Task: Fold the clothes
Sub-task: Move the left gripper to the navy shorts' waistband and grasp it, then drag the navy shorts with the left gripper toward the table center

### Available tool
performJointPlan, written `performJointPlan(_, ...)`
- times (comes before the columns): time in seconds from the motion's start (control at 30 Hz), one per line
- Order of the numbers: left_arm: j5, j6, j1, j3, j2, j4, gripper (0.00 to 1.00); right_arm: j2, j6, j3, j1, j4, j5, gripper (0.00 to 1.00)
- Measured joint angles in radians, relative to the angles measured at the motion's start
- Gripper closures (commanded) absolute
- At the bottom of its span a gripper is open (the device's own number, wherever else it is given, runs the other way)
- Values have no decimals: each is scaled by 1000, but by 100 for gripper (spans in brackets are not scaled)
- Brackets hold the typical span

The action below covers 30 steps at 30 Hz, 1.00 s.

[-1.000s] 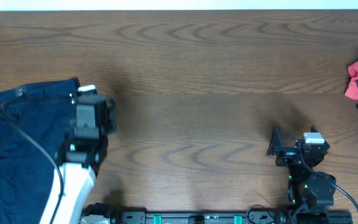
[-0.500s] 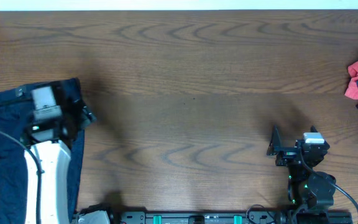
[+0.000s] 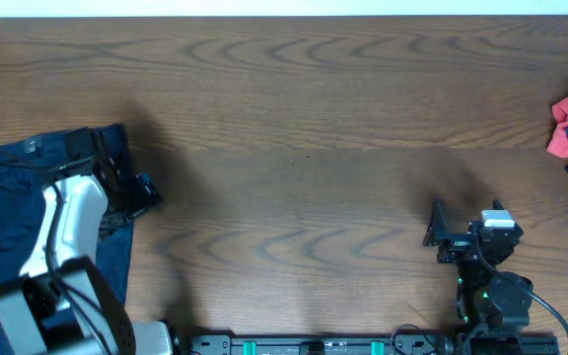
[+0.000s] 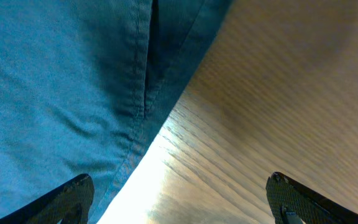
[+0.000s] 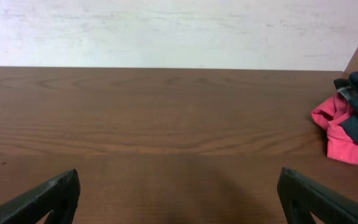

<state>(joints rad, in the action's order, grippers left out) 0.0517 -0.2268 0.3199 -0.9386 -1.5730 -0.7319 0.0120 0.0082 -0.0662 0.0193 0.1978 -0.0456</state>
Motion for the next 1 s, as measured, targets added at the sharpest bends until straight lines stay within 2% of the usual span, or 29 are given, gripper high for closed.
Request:
performJointPlan(0.1, -13, 10, 0, 0, -35, 8, 1, 0, 0, 0, 0, 0, 0, 1)
performJointPlan(0.27, -77, -2, 8, 0, -41, 14, 0, 0, 0, 0, 0, 0, 0, 1)
performJointPlan(0.37, -97, -9, 41, 0, -41, 14, 5, 0, 0, 0, 0, 0, 0, 1)
performJointPlan(0.57, -115, -17, 122, 0, -41, 9, 8, 0, 0, 0, 0, 0, 0, 1)
performJointPlan(0.8, -109, -31, 151, -1, -60, 5, 8, 0, 0, 0, 0, 0, 0, 1)
performJointPlan(1.0, -48, -32, 151, -6, -163, 4, 9, 0, 0, 0, 0, 0, 0, 1)
